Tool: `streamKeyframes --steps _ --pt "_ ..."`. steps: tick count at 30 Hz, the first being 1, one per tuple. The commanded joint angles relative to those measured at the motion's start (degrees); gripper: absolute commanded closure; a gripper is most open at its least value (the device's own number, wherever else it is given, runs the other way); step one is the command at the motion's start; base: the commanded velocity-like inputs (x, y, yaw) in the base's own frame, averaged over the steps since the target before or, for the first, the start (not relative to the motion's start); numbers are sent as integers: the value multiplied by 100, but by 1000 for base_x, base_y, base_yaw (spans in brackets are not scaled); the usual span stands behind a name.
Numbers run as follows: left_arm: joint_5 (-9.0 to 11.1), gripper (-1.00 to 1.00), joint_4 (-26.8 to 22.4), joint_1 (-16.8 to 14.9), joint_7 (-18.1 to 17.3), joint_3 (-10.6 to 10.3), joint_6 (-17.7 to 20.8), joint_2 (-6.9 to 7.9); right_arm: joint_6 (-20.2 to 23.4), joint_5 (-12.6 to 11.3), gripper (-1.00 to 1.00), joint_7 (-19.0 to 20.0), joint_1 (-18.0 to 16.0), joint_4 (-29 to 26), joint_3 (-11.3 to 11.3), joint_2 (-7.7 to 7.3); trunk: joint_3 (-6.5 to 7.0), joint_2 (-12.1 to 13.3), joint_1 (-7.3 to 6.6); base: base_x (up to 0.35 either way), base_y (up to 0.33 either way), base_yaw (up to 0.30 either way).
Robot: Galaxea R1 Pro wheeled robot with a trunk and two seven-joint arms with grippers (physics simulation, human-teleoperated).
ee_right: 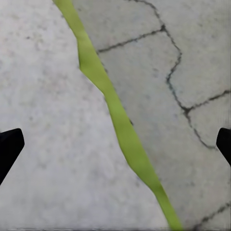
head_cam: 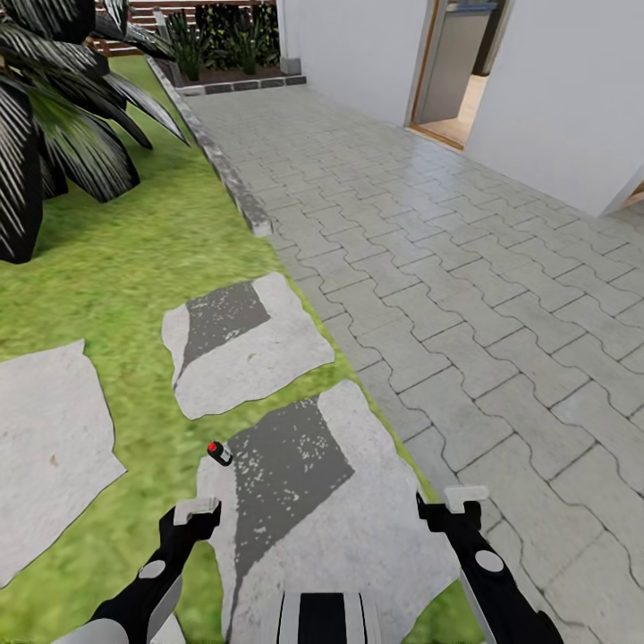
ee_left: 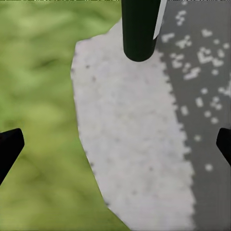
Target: In the garden, pick up the pesticide atomizer on the floor and spray pesticide onto both trees until each tree trunk is fully covered.
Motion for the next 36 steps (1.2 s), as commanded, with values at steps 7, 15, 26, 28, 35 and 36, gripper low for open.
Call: streamKeyframes --steps 7,15,26,28,35,36 --pt "-5 -100 58 3 36 -9 -542 -6 -10 7 -100 6 0 27 0 0 -23 -2 2 0 0 0" --pt "-1 -100 75 48 53 -2 -1034 -7 -194 17 -100 17 0 33 0 -8 -23 -2 2 0 0 0" --pt "-18 -100 65 92 63 -11 -1154 -9 -226 18 -100 18 0 34 0 -9 -23 -2 2 131 0 2" --pt "-18 -100 65 91 63 -11 -1154 -9 -227 18 -100 18 0 34 0 -9 -23 -2 2 326 0 117" --pt "-13 -100 65 91 56 -11 -1154 -9 -223 15 -100 18 0 34 0 -9 -23 -2 2 291 0 148" --pt "-16 -100 67 93 58 -16 -1154 -9 -222 12 -100 18 0 34 0 -9 -23 -2 2 63 0 23"
